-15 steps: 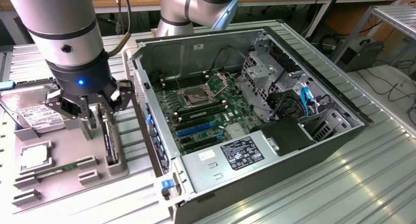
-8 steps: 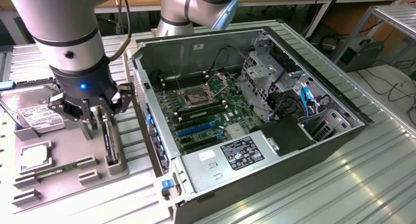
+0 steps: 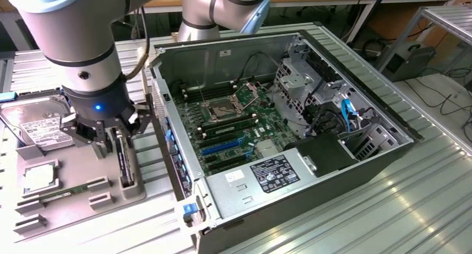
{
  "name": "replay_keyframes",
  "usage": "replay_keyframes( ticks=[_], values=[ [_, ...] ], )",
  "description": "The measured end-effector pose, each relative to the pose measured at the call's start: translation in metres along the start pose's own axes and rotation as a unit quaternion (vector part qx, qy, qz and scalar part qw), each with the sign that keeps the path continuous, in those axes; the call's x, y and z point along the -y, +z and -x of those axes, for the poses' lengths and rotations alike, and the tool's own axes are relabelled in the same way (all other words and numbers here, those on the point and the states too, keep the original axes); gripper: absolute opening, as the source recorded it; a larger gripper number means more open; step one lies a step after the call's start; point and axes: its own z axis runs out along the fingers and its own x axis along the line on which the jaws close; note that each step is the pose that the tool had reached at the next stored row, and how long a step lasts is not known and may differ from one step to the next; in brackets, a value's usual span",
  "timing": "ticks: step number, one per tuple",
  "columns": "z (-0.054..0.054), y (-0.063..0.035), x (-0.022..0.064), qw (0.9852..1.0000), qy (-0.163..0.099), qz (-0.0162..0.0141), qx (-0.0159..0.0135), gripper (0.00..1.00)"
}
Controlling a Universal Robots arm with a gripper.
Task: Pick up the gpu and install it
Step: 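Pick up the gpu and move the gpu toward the slot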
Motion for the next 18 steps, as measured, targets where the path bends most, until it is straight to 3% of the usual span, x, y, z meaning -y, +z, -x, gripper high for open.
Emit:
replay_keyframes(
  ticks=[6,11,18],
  values=[
    [0.0,0.0117,0.0004,1.0,0.003,-0.0002,-0.0015,0.42],
    [-0.001,0.0135,0.0006,1.0,0.008,-0.0005,-0.0038,0.42],
    [-0.001,0.0154,0.0006,0.9999,0.015,-0.0004,-0.0039,0.42]
  ],
)
